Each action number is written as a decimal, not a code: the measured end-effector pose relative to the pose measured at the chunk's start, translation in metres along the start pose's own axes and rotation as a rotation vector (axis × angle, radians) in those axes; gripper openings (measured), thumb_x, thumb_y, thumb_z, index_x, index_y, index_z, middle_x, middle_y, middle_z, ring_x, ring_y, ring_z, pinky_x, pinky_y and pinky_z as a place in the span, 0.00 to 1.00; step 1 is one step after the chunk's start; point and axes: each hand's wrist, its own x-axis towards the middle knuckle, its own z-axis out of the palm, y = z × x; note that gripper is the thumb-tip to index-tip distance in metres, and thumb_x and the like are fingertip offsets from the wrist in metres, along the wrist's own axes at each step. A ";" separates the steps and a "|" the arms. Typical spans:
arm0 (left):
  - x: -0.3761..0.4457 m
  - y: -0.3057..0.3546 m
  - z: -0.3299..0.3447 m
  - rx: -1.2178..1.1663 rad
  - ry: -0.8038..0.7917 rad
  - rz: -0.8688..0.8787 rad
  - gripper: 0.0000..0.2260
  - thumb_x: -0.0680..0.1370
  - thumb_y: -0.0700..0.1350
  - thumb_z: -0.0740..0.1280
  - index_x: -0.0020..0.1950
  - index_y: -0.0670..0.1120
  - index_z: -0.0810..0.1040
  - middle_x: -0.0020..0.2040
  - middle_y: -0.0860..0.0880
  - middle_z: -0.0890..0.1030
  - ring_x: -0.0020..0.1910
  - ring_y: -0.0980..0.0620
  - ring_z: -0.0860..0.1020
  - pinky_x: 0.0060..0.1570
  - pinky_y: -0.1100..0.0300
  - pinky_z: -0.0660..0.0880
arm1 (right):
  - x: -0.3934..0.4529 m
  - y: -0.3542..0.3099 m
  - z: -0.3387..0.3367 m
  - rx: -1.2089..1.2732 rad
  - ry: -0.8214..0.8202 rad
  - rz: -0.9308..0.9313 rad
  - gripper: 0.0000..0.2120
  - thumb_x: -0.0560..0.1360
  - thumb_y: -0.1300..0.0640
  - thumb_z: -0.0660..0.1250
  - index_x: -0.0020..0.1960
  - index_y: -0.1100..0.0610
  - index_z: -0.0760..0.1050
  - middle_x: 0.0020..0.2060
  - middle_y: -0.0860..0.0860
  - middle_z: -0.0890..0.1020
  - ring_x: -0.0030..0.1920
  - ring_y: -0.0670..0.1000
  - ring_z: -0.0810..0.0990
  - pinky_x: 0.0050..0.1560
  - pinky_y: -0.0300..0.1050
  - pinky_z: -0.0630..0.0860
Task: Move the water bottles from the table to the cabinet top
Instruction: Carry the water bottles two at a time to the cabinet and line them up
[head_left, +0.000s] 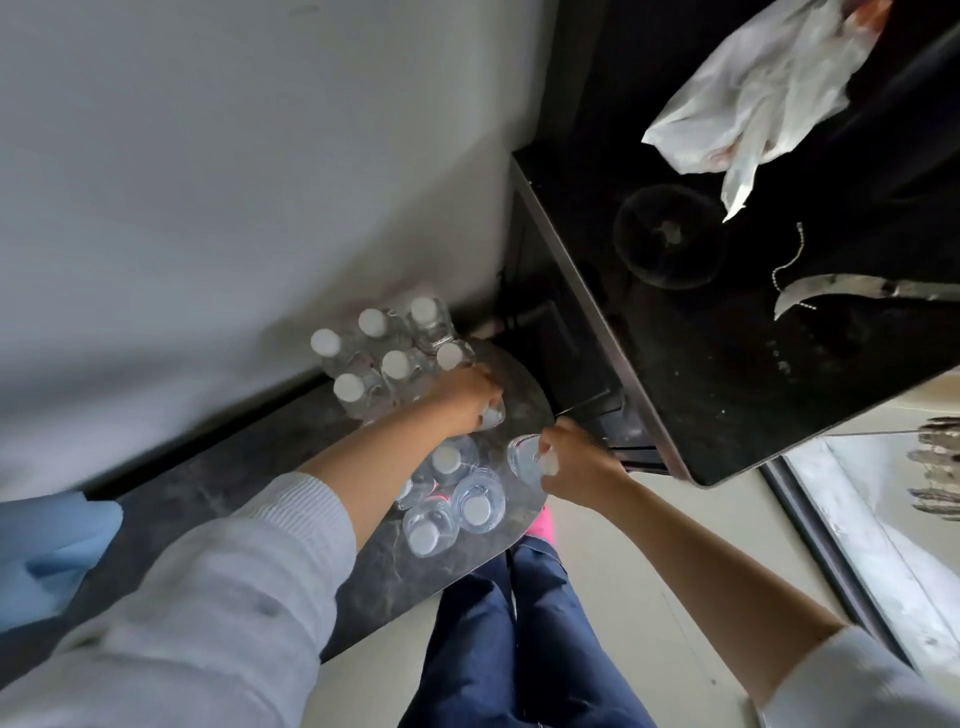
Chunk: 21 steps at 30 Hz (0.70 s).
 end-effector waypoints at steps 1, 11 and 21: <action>0.001 0.000 0.003 0.006 -0.001 -0.005 0.15 0.76 0.37 0.63 0.63 0.43 0.74 0.66 0.44 0.71 0.64 0.45 0.72 0.53 0.56 0.74 | 0.001 -0.001 0.001 -0.002 0.003 -0.003 0.18 0.71 0.59 0.68 0.60 0.59 0.72 0.62 0.53 0.71 0.58 0.55 0.75 0.50 0.42 0.71; 0.005 0.002 0.015 -0.137 0.033 -0.102 0.21 0.76 0.36 0.63 0.69 0.42 0.68 0.67 0.40 0.67 0.63 0.41 0.72 0.54 0.51 0.75 | 0.012 -0.008 0.004 -0.059 -0.025 -0.014 0.18 0.72 0.59 0.68 0.60 0.59 0.71 0.63 0.54 0.70 0.60 0.56 0.75 0.59 0.46 0.73; -0.061 -0.020 0.056 -0.211 0.488 -0.139 0.26 0.50 0.41 0.81 0.46 0.40 0.82 0.37 0.44 0.82 0.36 0.46 0.83 0.35 0.58 0.81 | 0.027 -0.037 0.011 -0.160 -0.072 -0.086 0.18 0.72 0.60 0.67 0.61 0.58 0.71 0.64 0.53 0.69 0.61 0.54 0.74 0.50 0.40 0.69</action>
